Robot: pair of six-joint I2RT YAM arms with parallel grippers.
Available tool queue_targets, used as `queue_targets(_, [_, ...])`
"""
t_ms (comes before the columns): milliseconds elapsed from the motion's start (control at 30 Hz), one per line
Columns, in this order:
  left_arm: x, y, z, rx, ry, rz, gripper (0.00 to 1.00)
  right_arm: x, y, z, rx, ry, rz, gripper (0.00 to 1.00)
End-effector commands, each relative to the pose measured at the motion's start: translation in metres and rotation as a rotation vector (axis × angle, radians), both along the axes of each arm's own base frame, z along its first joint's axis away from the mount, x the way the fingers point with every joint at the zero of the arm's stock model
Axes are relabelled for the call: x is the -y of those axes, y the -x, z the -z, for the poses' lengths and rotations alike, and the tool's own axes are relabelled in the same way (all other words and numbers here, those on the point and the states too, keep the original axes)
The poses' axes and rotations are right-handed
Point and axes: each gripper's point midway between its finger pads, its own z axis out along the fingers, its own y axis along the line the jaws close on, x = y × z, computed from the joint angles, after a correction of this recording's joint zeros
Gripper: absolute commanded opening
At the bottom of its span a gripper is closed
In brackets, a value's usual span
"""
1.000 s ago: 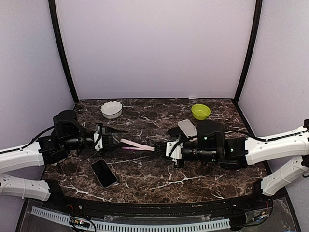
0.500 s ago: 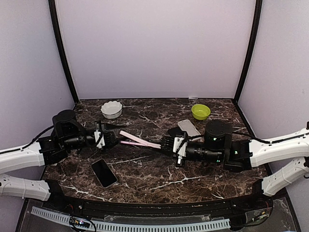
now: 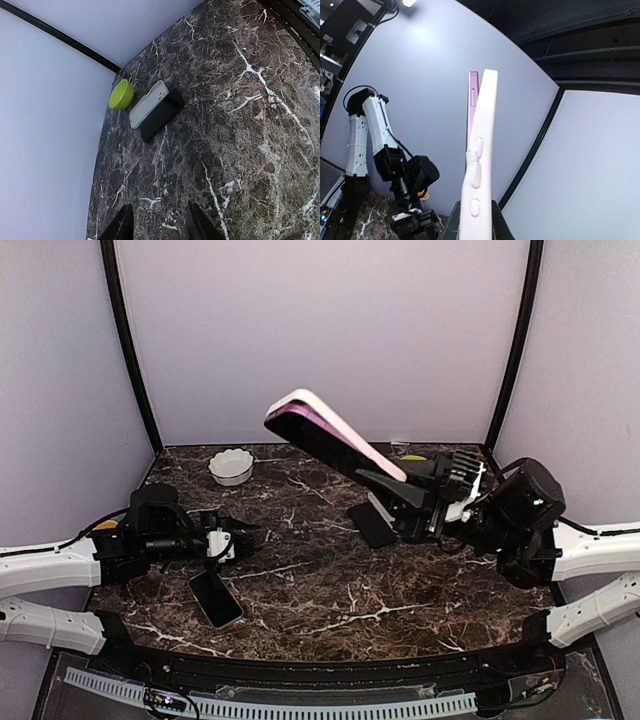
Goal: Take the phone out of the phone case
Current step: Remove the top left corner of the phone case.
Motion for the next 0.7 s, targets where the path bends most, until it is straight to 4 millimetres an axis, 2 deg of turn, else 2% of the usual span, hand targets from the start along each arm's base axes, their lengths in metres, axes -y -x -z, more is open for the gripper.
queue_targets(0, [-0.004, -0.002, -0.007, 0.022, 0.007, -0.021, 0.37, 0.027, -0.001, -0.052, 0.038, -0.193, 0.024, 0.0])
queue_targets(100, [-0.004, 0.004, -0.011, 0.025, 0.018, 0.005, 0.36, 0.023, -0.021, -0.045, 0.008, -0.177, 0.122, 0.0])
queue_targets(200, [-0.002, 0.013, -0.016, 0.001, 0.04, 0.051, 0.35, 0.02, -0.05, -0.036, -0.043, -0.145, 0.264, 0.0])
queue_targets(367, [0.006, 0.038, -0.026, -0.076, 0.086, 0.176, 0.35, 0.004, -0.09, 0.001, -0.079, 0.011, 0.455, 0.0])
queue_targets(467, [0.01, 0.054, -0.041, -0.111, 0.148, 0.256, 0.34, -0.003, -0.095, 0.017, -0.099, 0.066, 0.448, 0.0])
queue_targets(567, [0.012, 0.063, -0.045, -0.134, 0.162, 0.301, 0.33, -0.022, -0.092, 0.041, -0.097, 0.199, 0.391, 0.0])
queue_targets(667, [0.012, 0.067, -0.042, -0.159, 0.15, 0.321, 0.31, -0.037, -0.081, 0.062, -0.082, 0.317, 0.306, 0.0])
